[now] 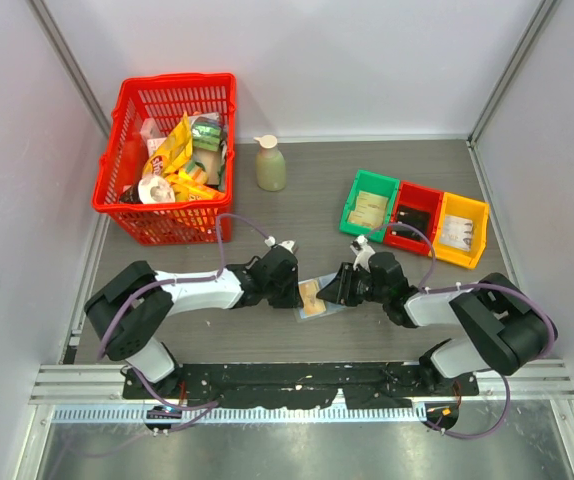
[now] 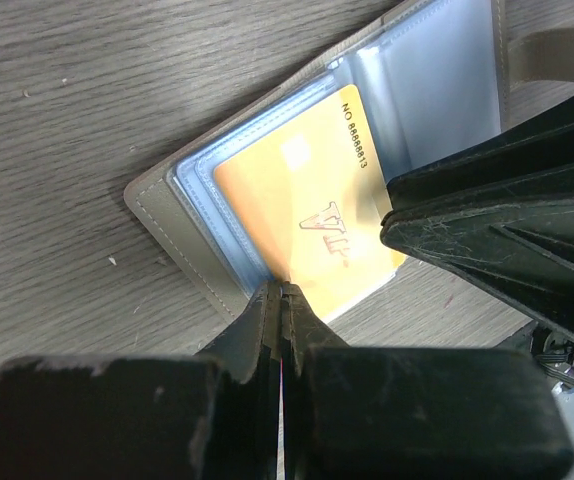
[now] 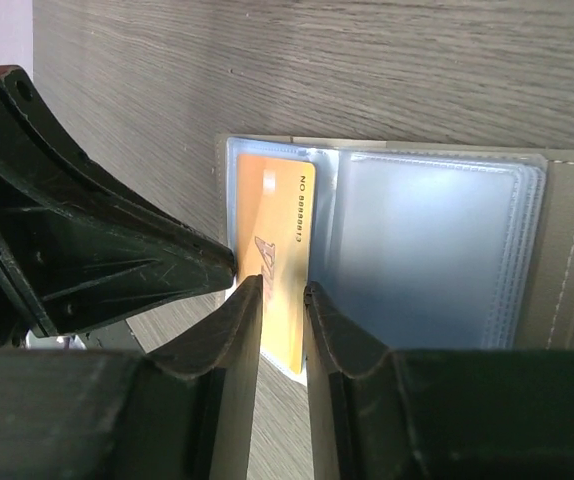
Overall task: Take the credit cards out of the card holder
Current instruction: Remove the credit card from the card holder.
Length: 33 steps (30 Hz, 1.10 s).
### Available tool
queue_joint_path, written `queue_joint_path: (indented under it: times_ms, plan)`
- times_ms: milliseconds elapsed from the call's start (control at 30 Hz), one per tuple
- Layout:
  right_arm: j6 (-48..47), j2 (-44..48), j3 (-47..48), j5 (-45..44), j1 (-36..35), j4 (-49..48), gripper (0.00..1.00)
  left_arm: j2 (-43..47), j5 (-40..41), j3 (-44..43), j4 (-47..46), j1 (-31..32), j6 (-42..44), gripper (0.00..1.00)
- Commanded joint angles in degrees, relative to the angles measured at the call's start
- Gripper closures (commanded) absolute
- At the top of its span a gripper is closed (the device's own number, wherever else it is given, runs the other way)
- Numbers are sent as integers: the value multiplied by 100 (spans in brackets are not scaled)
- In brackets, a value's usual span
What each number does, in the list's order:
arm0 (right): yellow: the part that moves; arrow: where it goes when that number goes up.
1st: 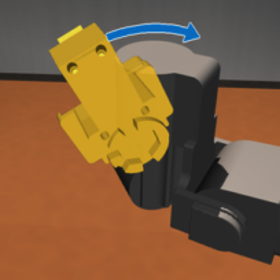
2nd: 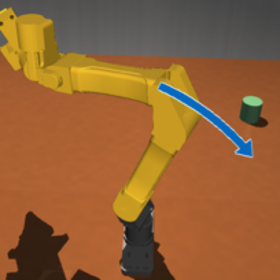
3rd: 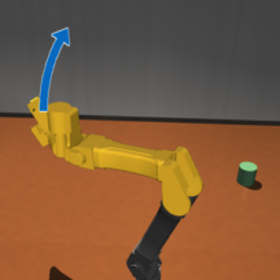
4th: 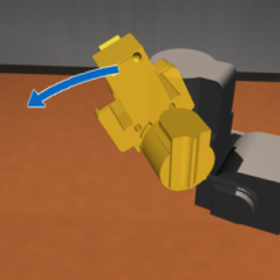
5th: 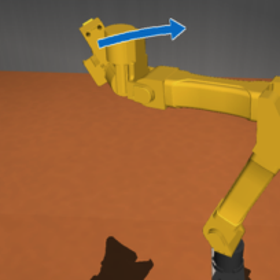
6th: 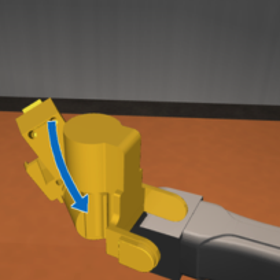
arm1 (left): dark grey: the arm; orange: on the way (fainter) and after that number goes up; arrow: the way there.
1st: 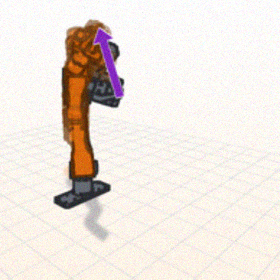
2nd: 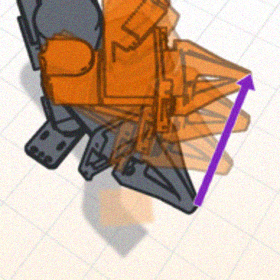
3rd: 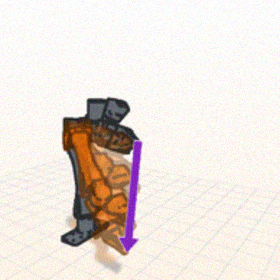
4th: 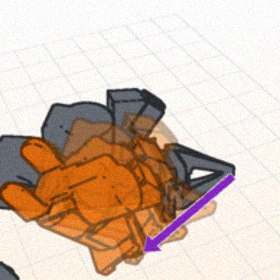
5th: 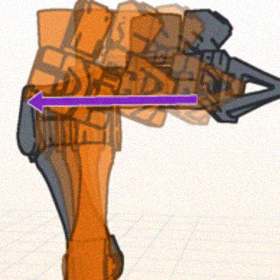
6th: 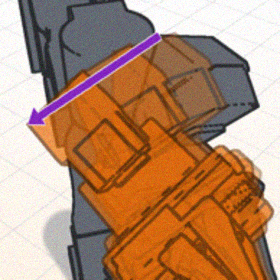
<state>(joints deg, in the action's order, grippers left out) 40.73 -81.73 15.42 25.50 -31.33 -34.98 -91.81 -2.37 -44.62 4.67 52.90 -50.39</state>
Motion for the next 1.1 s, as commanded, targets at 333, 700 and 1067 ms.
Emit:
queue_joint_path:
  times_ms: [333, 700, 1067]
  plan:
    - [-127, -88, 66, 385, 13, -315, 73, -223, 351, -47, 474, 62, 152, 100]
    - [23, -185, -109, 605, 74, -835, 92, -328, 439, -169, 807, 71, 240, 100]
    - [-275, 157, -118, 667, 408, -230, 99, -478, 474, -266, 1045, 71, 311, 100]
